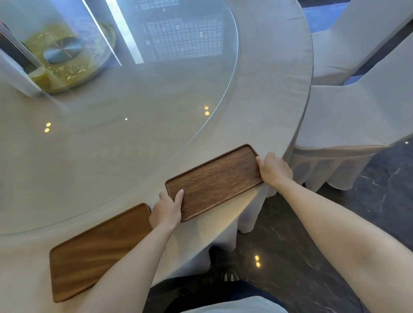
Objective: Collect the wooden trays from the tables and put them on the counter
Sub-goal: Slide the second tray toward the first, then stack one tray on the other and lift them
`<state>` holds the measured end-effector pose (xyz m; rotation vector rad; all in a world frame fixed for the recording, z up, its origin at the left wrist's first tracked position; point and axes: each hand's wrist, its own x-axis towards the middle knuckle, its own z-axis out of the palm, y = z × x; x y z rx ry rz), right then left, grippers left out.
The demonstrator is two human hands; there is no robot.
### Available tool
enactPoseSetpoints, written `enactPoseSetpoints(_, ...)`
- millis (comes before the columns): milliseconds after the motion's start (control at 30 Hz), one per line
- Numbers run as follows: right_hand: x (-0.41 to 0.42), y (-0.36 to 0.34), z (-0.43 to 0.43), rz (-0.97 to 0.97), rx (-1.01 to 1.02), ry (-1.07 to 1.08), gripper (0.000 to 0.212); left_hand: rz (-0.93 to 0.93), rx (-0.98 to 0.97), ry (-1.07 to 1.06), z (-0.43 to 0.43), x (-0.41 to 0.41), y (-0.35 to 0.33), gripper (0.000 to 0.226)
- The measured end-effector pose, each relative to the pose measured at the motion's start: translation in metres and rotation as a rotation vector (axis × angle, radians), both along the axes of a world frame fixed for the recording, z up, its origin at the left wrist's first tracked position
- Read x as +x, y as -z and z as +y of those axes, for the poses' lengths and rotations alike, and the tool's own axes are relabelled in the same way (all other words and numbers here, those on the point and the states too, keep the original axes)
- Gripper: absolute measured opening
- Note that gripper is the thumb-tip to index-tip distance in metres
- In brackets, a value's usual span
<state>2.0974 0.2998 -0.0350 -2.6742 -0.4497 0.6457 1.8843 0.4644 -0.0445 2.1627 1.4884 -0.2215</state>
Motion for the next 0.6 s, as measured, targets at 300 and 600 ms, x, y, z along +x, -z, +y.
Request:
enactPoseSetpoints(300, -0.034, -0.016, 0.03, 0.006, 0.07, -0.128, 0.043, -0.16, 0.162, 0.023, 0.041, -0.039, -0.03, 0.044)
enactPoseSetpoints(600, -0.105, -0.03, 0.105, -0.079, 0.092, -0.305, 0.043, -0.182, 0.192, -0.085, 0.099, -0.132, -0.04, 0.043)
